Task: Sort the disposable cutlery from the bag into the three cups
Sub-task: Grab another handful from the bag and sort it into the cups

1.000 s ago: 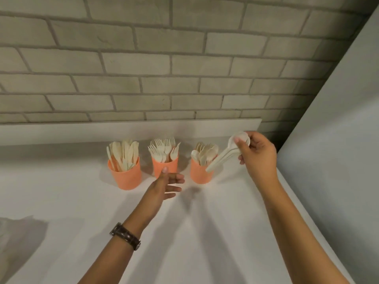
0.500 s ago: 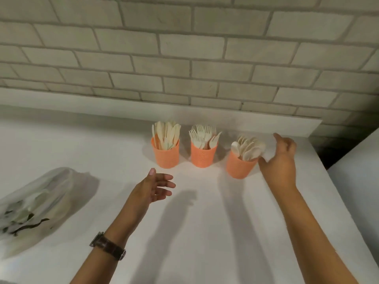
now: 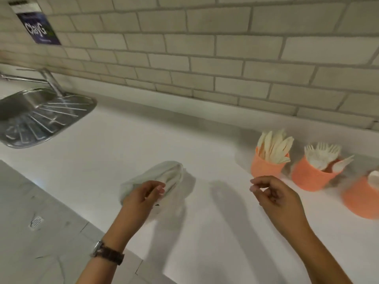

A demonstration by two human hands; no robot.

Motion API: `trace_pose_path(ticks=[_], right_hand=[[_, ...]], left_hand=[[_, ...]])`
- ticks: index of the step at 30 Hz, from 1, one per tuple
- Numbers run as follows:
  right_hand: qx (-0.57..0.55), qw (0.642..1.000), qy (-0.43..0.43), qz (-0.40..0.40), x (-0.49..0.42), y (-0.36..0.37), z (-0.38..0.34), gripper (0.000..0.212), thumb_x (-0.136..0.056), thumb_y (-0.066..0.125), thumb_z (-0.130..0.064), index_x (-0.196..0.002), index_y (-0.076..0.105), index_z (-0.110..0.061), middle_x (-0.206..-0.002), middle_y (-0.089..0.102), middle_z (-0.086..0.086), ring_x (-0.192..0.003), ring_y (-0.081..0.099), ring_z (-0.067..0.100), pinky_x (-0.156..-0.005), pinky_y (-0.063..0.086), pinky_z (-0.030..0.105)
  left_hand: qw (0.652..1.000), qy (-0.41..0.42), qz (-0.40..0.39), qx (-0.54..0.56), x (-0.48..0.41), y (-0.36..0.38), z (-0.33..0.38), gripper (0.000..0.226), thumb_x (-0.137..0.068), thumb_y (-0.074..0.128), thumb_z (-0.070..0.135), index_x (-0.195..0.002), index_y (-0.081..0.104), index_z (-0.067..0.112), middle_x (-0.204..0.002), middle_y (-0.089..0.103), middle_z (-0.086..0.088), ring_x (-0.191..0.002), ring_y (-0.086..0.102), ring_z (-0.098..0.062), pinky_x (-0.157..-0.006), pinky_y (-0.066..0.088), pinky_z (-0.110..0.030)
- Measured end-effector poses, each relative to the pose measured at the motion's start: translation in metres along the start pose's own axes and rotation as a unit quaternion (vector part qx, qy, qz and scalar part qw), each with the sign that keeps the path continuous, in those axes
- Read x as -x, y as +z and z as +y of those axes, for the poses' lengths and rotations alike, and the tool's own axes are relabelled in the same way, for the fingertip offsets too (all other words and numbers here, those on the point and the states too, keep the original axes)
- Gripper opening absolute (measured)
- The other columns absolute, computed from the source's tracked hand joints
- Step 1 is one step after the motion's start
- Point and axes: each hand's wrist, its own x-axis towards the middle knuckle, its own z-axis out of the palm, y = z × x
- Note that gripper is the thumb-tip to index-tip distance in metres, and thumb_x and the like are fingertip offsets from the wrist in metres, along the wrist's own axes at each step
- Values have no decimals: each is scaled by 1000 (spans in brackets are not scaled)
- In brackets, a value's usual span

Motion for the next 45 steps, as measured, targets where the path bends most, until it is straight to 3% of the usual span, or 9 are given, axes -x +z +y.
trace_pose_path(ticks=[7, 12, 15, 19, 24, 30, 36, 40, 45], right_hand=[[20, 998, -20, -61, -17, 149, -23, 14, -75, 76, -22, -69, 64, -28, -112, 53, -21, -103, 49, 0, -79, 37, 8], [241, 951, -71, -179, -48, 205, -31, 16, -86, 60, -20, -96, 70, -28, -147, 30, -14, -121, 32, 14, -98, 36, 28], [312, 918, -45, -240, -68, 210, -43, 66, -77, 46, 5, -131, 46, -33, -153, 17, -10, -115, 41, 22, -83, 44, 28], [331, 897, -3, -294, -82, 212, -62, 90, -75, 49, 8, -145, 17, -38, -152, 9, -8, -84, 50, 18, -58, 39, 22], [349, 876, -29, -331, -66, 210, -67, 91, -74, 48, 6, -145, 15, -40, -145, 21, -6, -87, 52, 19, -64, 40, 24], [304, 903, -39, -301, -51, 207, -63, 84, -75, 43, 2, -144, 21, -41, -143, 31, -9, -99, 55, 16, -69, 42, 20], [320, 893, -44, -314, -43, 214, -70, 87, -74, 46, 4, -146, 17, -36, -149, 23, -11, -103, 56, 20, -77, 49, 27], [321, 887, -32, -329, -36, 224, -70, 89, -74, 46, 4, -147, 13, -34, -157, 11, -11, -119, 50, 23, -91, 48, 32], [317, 886, -20, -338, -33, 225, -71, 90, -74, 46, 5, -148, 13, -34, -158, 7, -12, -124, 49, 20, -93, 47, 31]], left_hand=[[947, 88, -111, -290, -49, -32, -35, 34, -97, 39, 15, -125, 57, 24, -113, 62, 7, -87, 59, -7, -73, 45, -11], [882, 138, -215, -397, -61, -27, -54, 20, -94, 39, 16, -100, 58, 14, -76, 55, 2, -63, 48, -10, -56, 34, -19], [859, 131, -272, -414, -61, -29, -59, 17, -96, 37, 16, -86, 51, 19, -67, 42, 7, -56, 36, -6, -55, 27, -10], [839, 93, -308, -439, -62, -38, -47, 25, -95, 42, 24, -99, 64, 14, -102, 59, -3, -99, 57, -21, -96, 26, -18], [866, 12, -263, -426, -79, -63, -43, 26, -81, 63, 37, -107, 61, 33, -127, 43, 10, -113, 50, -15, -104, 20, -32], [830, 34, -247, -500, -94, -44, -51, 36, -95, 43, 20, -130, 51, 15, -129, 54, -5, -119, 48, -22, -100, 39, -31], [804, 8, -227, -550, -99, -24, -67, 35, -93, 42, 9, -127, 51, 10, -65, 41, 2, -82, 62, -16, -63, 43, -24], [787, 43, -177, -590, -91, -20, -82, 29, -96, 40, 24, -114, 58, 10, -108, 62, -3, -106, 59, -21, -86, 45, -27], [867, -13, -124, -482, -80, -16, -97, 36, -90, 49, 32, -117, 48, 8, -119, 57, -8, -110, 53, -22, -89, 42, -27]])
